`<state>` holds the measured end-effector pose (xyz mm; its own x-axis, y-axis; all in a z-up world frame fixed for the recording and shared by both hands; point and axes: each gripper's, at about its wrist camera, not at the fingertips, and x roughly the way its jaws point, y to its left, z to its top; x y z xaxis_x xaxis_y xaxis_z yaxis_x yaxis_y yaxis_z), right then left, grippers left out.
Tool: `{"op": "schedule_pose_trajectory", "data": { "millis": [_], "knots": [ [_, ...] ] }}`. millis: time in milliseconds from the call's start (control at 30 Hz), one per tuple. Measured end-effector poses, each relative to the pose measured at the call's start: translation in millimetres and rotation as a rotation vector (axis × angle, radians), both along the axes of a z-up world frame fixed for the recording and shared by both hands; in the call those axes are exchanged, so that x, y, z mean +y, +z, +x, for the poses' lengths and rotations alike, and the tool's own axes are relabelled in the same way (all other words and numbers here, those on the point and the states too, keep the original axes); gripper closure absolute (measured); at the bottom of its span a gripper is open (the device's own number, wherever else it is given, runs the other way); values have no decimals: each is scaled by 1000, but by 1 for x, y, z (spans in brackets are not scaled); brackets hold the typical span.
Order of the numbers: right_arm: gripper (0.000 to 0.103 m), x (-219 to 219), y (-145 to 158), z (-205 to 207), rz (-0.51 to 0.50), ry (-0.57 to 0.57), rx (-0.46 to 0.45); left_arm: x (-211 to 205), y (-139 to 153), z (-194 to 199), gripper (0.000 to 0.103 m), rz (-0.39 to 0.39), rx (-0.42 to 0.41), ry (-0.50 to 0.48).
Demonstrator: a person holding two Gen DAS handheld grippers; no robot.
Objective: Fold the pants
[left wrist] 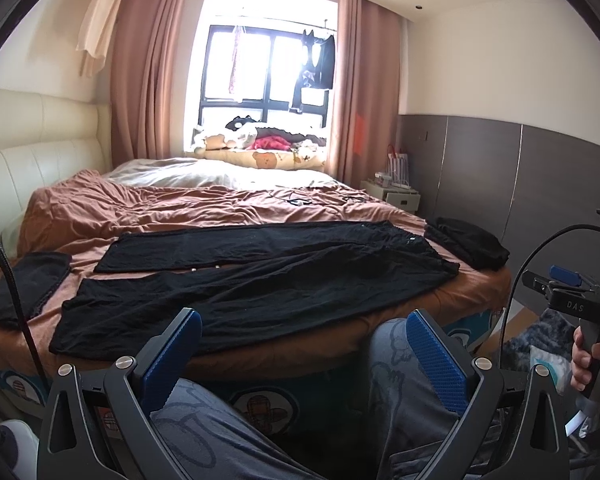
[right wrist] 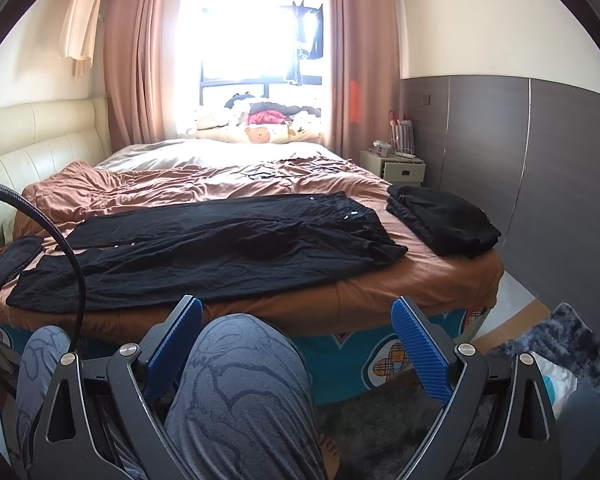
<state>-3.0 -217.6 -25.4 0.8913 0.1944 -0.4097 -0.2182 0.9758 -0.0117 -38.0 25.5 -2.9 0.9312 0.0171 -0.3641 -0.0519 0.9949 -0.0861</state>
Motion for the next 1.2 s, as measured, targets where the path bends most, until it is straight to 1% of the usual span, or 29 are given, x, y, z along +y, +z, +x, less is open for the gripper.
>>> {"op": "schedule_pose_trajectory", "data": {
  "millis": [333, 467, 667, 867, 1033, 1200],
  "knots": [
    [7, 1, -2, 3, -1, 11, 3, 7, 1, -3, 0, 0, -6, 10],
    [7, 3, -1, 7, -2, 18, 4, 13, 0, 0, 0, -13, 2, 10],
    [7, 4, -1, 17, 0, 39, 14, 25, -2, 6, 0, -25, 6, 33],
    [7, 8, -2, 30, -17, 98, 45, 44, -8, 14, 0, -52, 22, 78],
    [7, 4, -5, 51, 29, 152, 106, 69, -17, 24, 0, -84, 65, 129],
    [7, 0, -2, 71, 29, 148, 152, 98, -26, 32, 0, -122, 118, 205]
  ]
}}
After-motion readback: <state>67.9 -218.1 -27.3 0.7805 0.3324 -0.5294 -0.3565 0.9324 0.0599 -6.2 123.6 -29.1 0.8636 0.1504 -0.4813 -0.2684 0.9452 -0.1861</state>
